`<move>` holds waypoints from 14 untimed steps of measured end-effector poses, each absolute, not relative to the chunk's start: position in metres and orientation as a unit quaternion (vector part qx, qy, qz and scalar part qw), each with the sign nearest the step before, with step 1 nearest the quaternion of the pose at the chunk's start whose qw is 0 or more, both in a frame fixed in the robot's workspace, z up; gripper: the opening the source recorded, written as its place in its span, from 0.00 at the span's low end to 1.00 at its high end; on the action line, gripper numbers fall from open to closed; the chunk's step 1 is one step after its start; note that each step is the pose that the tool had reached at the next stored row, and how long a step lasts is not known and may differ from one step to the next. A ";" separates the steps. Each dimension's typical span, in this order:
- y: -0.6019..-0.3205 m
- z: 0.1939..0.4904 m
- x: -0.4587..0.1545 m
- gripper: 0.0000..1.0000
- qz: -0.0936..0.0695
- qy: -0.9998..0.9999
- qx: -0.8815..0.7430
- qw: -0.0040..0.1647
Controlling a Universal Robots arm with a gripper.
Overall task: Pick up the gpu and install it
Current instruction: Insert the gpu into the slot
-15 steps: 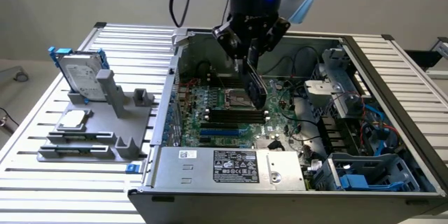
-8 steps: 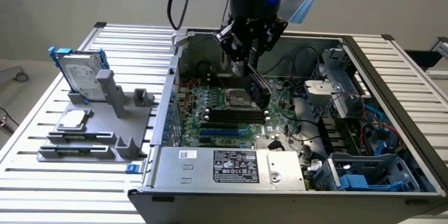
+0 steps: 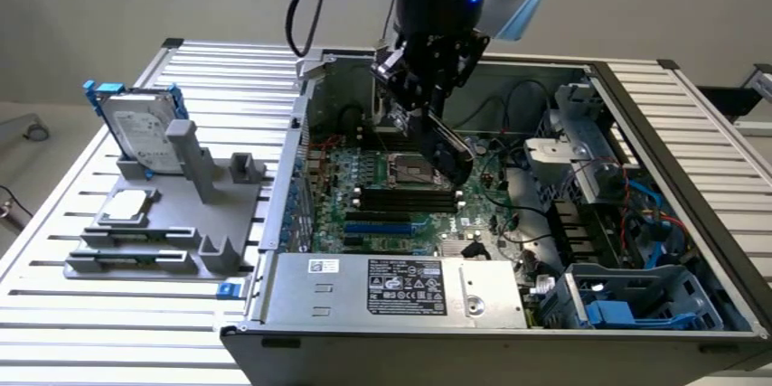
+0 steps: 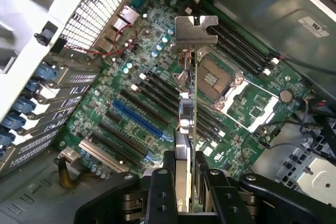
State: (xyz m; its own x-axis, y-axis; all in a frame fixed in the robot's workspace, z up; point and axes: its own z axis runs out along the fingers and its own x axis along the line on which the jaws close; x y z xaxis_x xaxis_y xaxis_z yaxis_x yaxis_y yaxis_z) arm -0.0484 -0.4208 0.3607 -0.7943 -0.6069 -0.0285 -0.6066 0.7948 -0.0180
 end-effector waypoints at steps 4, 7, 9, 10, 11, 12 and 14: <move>-0.421 0.359 -0.048 0.26 -0.003 0.935 -0.355 0.017; -0.421 0.358 -0.048 0.26 -0.003 0.925 -0.380 0.017; -0.421 0.358 -0.048 0.26 -0.003 0.918 -0.397 0.016; -0.421 0.357 -0.048 0.26 -0.002 0.914 -0.405 0.016; -0.421 0.357 -0.048 0.26 -0.002 0.910 -0.413 0.016; -0.421 0.357 -0.048 0.26 -0.002 0.907 -0.421 0.016; -0.421 0.356 -0.048 0.26 -0.001 0.899 -0.438 0.015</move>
State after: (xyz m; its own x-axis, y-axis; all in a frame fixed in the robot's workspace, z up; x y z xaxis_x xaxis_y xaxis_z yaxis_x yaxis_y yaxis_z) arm -0.0484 -0.4208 0.3560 -0.6155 -0.7877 -0.0263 -0.7876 0.6160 -0.0155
